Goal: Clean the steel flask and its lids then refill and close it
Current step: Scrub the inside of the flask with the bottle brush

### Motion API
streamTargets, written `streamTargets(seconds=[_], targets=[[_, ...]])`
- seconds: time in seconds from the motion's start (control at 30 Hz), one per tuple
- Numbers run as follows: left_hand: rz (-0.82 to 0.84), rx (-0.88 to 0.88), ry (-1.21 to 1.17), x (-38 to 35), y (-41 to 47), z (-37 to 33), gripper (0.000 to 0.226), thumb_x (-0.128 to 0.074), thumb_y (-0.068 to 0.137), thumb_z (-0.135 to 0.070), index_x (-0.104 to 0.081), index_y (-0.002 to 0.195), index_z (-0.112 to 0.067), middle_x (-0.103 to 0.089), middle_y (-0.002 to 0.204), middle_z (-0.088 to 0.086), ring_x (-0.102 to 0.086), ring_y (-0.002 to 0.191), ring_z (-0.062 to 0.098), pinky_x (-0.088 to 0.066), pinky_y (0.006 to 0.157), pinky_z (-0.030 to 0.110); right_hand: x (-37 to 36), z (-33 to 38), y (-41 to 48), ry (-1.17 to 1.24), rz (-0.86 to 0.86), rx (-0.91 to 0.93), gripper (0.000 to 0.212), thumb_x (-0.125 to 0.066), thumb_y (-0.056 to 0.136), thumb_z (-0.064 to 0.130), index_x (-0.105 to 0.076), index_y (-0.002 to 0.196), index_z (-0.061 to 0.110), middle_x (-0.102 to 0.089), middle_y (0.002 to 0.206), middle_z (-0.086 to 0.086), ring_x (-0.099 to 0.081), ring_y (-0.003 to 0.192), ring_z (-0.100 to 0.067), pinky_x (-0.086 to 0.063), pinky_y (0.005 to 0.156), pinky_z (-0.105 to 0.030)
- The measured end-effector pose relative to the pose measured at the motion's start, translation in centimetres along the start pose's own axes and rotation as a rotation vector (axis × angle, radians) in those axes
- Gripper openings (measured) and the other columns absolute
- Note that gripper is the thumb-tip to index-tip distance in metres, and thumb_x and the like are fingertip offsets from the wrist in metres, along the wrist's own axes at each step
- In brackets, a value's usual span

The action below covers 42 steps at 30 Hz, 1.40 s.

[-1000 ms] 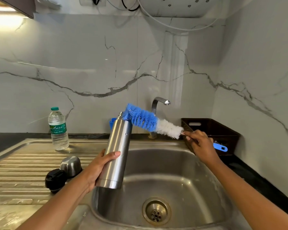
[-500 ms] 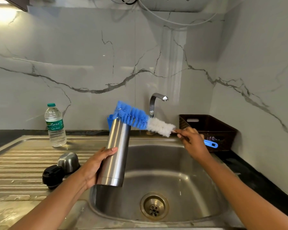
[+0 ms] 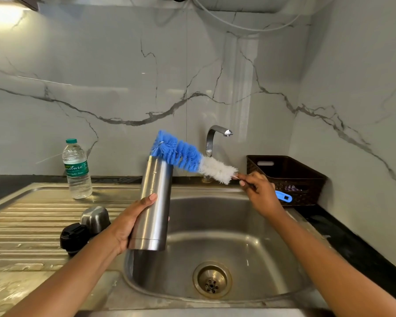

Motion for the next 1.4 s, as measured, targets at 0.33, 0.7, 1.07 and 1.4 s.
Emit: streamTargets(seconds=[0.33, 0.7, 1.07, 1.4], targets=[[0.035, -0.025, -0.059, -0.8, -0.1, -0.1, 0.109, -0.091, 0.014, -0.055, -0.062, 0.108, -0.008, -0.072, 0.092, 0.014, -0.070, 0.073, 0.023, -0.058, 0.063, 0.034, 0.2, -0.3, 0.0, 0.035, 0.007, 0.013, 0.028, -0.058, 0.092, 0.015, -0.065, 0.116, 0.027, -0.051, 0.085, 0.008, -0.048, 0.096, -0.016, -0.037, 0.093, -0.050], [0.060, -0.014, -0.200, -1.1, -0.2, 0.2, 0.065, -0.064, 0.069, -0.045, -0.059, 0.117, -0.002, -0.067, 0.101, 0.027, -0.065, 0.084, 0.035, -0.050, 0.080, 0.042, 0.9, -1.2, -0.3, 0.069, -0.008, 0.003, 0.031, -0.059, 0.091, 0.015, -0.060, 0.115, 0.035, -0.051, 0.086, 0.011, -0.048, 0.095, -0.017, -0.037, 0.093, -0.056], [0.142, -0.023, -0.150, -1.8, -0.6, -0.7, 0.081, -0.090, 0.025, -0.056, -0.076, 0.089, -0.009, -0.068, 0.100, 0.022, -0.068, 0.076, 0.030, -0.055, 0.073, 0.043, 0.9, -2.4, -0.6, 0.088, 0.018, -0.042, 0.032, -0.058, 0.091, 0.017, -0.056, 0.112, 0.041, -0.052, 0.088, 0.013, -0.047, 0.098, -0.016, -0.036, 0.096, -0.056], [0.092, -0.024, -0.215, -1.5, -0.5, -0.6, 0.102, -0.090, 0.022, -0.058, -0.064, 0.105, -0.005, -0.068, 0.084, 0.020, -0.067, 0.067, 0.031, -0.059, 0.062, 0.040, 1.5, -3.5, -0.8, 0.112, 0.017, -0.066, 0.034, -0.058, 0.092, 0.017, -0.056, 0.106, 0.048, -0.053, 0.088, 0.014, -0.048, 0.099, -0.016, -0.034, 0.097, -0.058]])
Point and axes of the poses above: each hand's wrist, its own y-axis towards the middle knuckle, its own x-axis out of the back of the hand, z = x × y, the point moved 8 cm from there along y, towards the middle knuckle
